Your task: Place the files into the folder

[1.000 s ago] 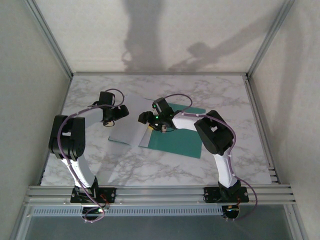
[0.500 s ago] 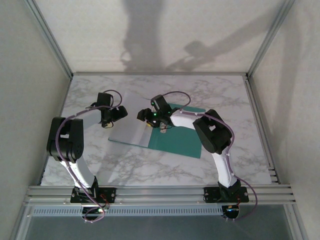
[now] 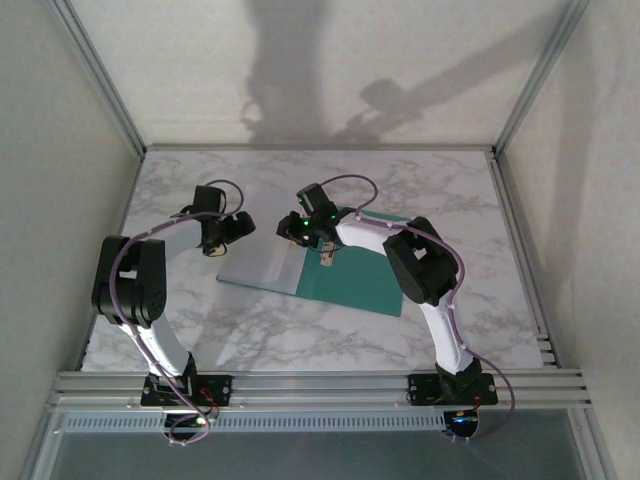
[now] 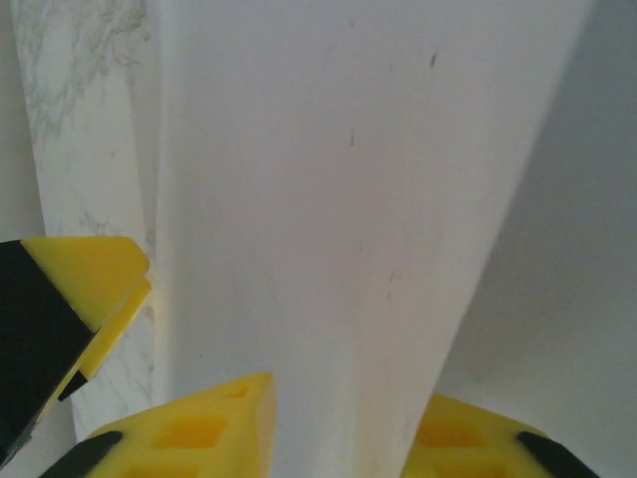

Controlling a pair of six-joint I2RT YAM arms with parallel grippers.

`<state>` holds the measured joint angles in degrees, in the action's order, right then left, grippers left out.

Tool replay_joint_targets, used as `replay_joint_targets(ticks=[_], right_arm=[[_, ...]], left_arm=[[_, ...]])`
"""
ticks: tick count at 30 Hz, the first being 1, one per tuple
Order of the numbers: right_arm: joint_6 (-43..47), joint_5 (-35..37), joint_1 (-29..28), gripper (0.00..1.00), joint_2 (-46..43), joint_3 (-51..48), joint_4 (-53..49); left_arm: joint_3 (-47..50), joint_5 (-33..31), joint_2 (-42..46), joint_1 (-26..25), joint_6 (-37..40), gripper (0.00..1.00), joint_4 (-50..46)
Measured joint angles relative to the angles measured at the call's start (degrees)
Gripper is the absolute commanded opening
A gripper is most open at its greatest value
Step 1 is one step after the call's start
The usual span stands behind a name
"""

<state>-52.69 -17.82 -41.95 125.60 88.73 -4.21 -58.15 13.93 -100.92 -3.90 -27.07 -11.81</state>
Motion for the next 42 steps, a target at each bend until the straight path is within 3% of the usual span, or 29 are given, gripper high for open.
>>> replay_joint_targets(ticks=[6,13,25,37,42], right_arm=[[4.02,0.24,0.0,0.17,0.0,3.93,-3.67],[11.43,0.26,-1.7,0.08,-0.81,10.23,-12.61],[24.13,2.29,-2.21,0.06,-13.14,14.53,-25.99],[32.52,7.74,-1.62,0.05,-29.55,14.23,-34.75],[34.73,9.11,-1.07,0.03,-36.2,9.75,-36.2]], left_arm=[[0.17,-0.09,4.81,0.04,-0.42,0.99,-0.74],[0.79,-1.22,18.23,-0.28,-2.32,0.99,-0.31],[1.2,-2.21,31.54,-0.5,-3.17,1.0,1.44],[3.54,-0.66,33.31,-0.5,-2.47,0.99,4.35],[3.98,0.0,32.57,-0.55,-2.08,1.0,4.46]])
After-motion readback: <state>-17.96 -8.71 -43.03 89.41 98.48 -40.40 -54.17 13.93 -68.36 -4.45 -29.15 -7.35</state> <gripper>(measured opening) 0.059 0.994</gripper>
